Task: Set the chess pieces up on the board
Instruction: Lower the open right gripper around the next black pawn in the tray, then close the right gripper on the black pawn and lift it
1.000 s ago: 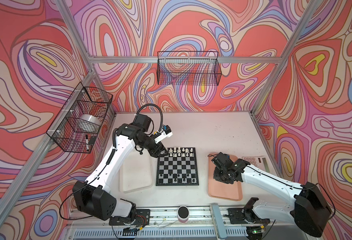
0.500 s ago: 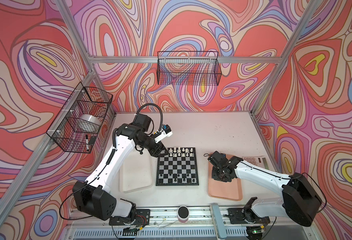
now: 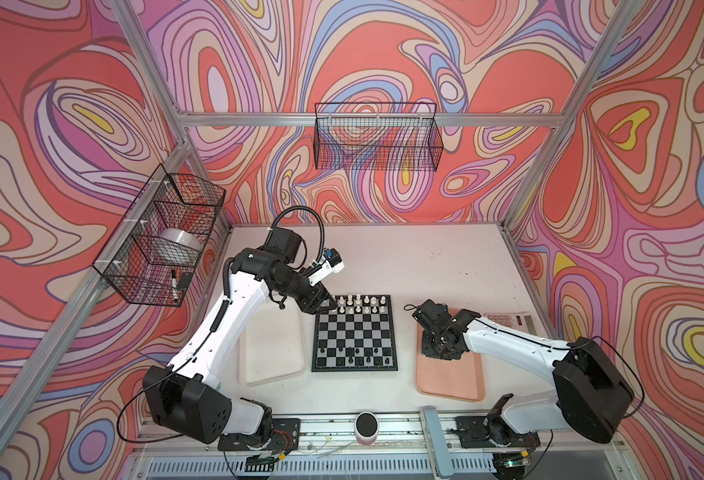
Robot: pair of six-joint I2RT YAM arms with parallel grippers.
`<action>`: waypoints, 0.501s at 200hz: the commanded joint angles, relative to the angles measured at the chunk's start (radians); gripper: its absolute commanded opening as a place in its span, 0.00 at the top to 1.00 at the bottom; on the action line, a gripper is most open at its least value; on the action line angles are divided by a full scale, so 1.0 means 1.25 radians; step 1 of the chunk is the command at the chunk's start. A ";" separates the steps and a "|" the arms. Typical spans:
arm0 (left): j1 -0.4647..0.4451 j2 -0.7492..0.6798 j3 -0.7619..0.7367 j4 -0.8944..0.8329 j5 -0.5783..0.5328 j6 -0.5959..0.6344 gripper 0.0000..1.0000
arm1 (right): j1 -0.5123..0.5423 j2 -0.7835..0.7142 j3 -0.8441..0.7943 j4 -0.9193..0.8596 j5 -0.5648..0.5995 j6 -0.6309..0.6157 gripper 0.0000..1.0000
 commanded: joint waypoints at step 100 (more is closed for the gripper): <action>-0.004 -0.018 -0.010 -0.001 -0.009 -0.010 0.47 | -0.007 0.016 0.010 0.015 0.011 -0.018 0.90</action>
